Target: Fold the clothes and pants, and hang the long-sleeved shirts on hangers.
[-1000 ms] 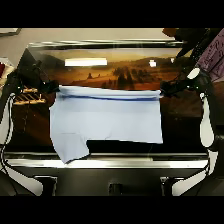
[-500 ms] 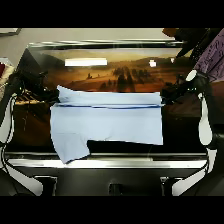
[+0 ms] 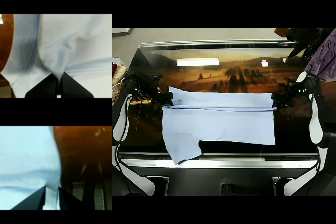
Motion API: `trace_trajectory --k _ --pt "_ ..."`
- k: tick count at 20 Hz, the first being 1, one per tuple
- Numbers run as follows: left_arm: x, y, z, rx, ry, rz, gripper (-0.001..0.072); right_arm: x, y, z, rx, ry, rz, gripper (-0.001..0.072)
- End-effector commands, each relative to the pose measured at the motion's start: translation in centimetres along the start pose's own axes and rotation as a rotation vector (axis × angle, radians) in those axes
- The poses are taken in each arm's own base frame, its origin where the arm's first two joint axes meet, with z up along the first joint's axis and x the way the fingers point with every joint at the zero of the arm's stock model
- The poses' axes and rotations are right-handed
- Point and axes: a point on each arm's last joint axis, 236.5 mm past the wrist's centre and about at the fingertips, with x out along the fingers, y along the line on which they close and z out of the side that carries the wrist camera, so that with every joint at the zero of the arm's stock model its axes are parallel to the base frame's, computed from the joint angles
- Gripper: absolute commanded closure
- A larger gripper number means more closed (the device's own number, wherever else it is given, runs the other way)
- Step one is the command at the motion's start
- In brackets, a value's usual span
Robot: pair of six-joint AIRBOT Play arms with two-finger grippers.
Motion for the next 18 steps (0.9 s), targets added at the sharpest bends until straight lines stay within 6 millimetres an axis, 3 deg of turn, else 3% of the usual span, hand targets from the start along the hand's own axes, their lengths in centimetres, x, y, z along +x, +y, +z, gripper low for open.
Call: trace_trajectory --k 1,2,4,5,8,11,13,14,16,18 --pt "0.1 0.0 0.0 -0.006 0.000 -0.003 0.0674 0.0 0.5 -1.2 0.006 0.052 0.020 0.0452" --pt "0.0 0.0 0.0 -0.017 0.000 -0.003 0.0624 0.0 0.5 -1.5 0.010 0.065 0.020 0.0423" --pt "-0.9 0.0 0.1 -0.019 -0.001 -0.004 0.0419 -0.5 0.8 -2.1 0.005 0.082 0.030 0.0230" --pt "-2.0 0.0 0.3 -0.013 -0.008 -0.004 0.0323 -1.3 0.9 -2.1 -0.013 0.064 0.031 0.0216" --pt "-7.3 0.9 0.6 -0.025 -0.085 0.006 0.0294 -6.3 0.6 -0.8 -0.076 -0.088 0.043 0.0216" --pt "-13.0 3.0 -1.4 -0.106 -0.171 -0.030 0.0294 -11.9 -1.7 -0.8 -0.067 -0.223 0.095 0.0218" --pt "-14.2 4.9 -5.3 -0.202 -0.178 -0.070 0.0294 -13.1 -3.2 -2.1 -0.026 -0.248 0.170 0.0218" --pt "-13.9 5.4 -7.9 -0.254 -0.173 -0.110 0.0294 -12.9 -3.8 -3.0 0.008 -0.240 0.220 0.0219" --pt "-12.0 5.6 -13.1 -0.363 -0.150 -0.171 0.0295 -11.2 -4.1 -5.2 0.065 -0.193 0.288 0.0234" --pt "-8.9 5.2 -18.7 -0.453 -0.114 -0.186 0.0295 -9.1 -3.8 -7.0 0.084 -0.140 0.306 0.0235"
